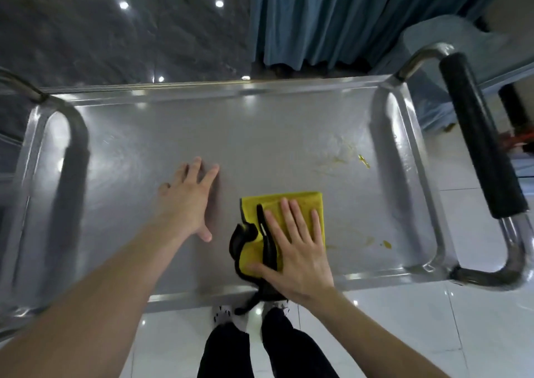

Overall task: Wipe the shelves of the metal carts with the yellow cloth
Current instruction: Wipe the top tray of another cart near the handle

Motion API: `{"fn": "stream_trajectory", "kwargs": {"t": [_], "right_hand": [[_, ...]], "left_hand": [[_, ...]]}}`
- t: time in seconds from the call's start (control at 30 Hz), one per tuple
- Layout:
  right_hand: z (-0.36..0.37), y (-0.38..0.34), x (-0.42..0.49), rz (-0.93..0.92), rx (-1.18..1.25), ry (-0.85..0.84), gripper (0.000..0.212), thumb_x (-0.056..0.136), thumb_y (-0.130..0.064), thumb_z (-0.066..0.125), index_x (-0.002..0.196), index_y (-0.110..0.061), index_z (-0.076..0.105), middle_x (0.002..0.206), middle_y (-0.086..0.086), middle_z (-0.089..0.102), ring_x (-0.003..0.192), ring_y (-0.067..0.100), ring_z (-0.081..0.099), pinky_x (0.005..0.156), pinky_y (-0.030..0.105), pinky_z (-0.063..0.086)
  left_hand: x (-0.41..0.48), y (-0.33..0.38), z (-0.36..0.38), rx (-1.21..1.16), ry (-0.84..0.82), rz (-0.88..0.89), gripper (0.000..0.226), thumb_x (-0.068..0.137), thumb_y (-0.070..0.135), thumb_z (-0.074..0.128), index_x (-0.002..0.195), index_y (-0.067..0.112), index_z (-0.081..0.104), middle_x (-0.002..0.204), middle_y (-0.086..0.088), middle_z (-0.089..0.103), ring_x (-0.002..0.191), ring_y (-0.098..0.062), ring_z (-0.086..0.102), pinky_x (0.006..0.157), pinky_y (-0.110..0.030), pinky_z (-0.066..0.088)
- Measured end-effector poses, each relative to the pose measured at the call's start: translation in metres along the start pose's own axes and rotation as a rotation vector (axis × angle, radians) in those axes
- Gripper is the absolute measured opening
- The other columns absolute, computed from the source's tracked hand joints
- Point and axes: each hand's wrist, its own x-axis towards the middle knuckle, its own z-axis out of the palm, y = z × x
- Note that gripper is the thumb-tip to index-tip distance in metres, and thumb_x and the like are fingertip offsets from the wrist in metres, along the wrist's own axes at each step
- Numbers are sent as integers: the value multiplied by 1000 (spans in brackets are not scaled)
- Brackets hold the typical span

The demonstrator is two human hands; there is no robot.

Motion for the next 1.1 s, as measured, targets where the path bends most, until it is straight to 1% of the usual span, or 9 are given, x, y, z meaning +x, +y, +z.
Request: {"fn": "stream_trajectory", "kwargs": {"t": [0.1,0.2,0.33,0.43,0.53,0.67,0.83,0.97,1.1], "right_hand": [[3,7,3,41,-12,28,95,96,-89,32,171,-37,9,180,3,-6,166,21,-10,130,62,6],[-8,23,90,92,-29,148,96,93,-89,36,171,-35,19,180,6,6,166,24,-1,129,63,7],[-47,48,241,193,-35,113,102,89,-95,18,171,-36,9,180,4,-3,166,22,-7,130,61,-2],[-55,52,275,207,-55,101,101,90,-94,13,172,-35,5,180,4,-7,165,22,-10,130,60,-5],[-40,36,221,168,-52,139,94,96,-89,17,172,-34,8,180,5,0,166,23,-5,130,61,-1],[-7,5,72,48,-33,146,91,99,-83,36,172,-32,14,180,4,2,166,23,-4,130,62,7],[4,10,-16,70,-36,54,104,89,-95,39,171,-36,12,180,0,-3,166,21,-6,130,63,7],[-15,52,87,104,-69,117,103,87,-96,37,170,-39,17,180,1,4,166,20,-1,130,61,7],[-64,101,233,189,-48,64,107,84,-102,19,171,-40,9,180,-2,-7,165,17,-11,131,58,-6]], "left_hand": [[1,1,2,19,9,7,171,43,60,105,169,35,-8,177,-6,-11,165,-35,5,116,-59,45],[4,3,3,25,8,12,170,45,59,105,169,33,-9,176,-8,-12,165,-37,5,118,-61,43],[6,-1,7,31,8,23,169,47,62,103,167,36,-12,176,-7,-15,165,-36,2,120,-61,39],[5,-3,4,37,5,35,168,48,63,102,166,36,-14,175,-6,-14,164,-36,2,118,-63,41],[2,-4,2,46,3,40,167,47,63,102,167,35,-11,174,-6,-11,163,-36,5,116,-64,42],[-5,-1,-3,40,3,41,169,43,60,105,169,32,-4,174,-8,-5,161,-38,11,110,-67,47],[-8,4,-1,42,6,36,167,45,59,105,170,31,-4,175,-10,-7,161,-38,11,108,-64,48],[2,5,6,22,1,23,169,47,58,105,169,32,-9,175,-9,-14,164,-38,3,115,-62,43],[10,3,13,38,31,17,171,43,59,105,167,32,-10,174,-9,-12,164,-38,5,117,-62,43]]}}
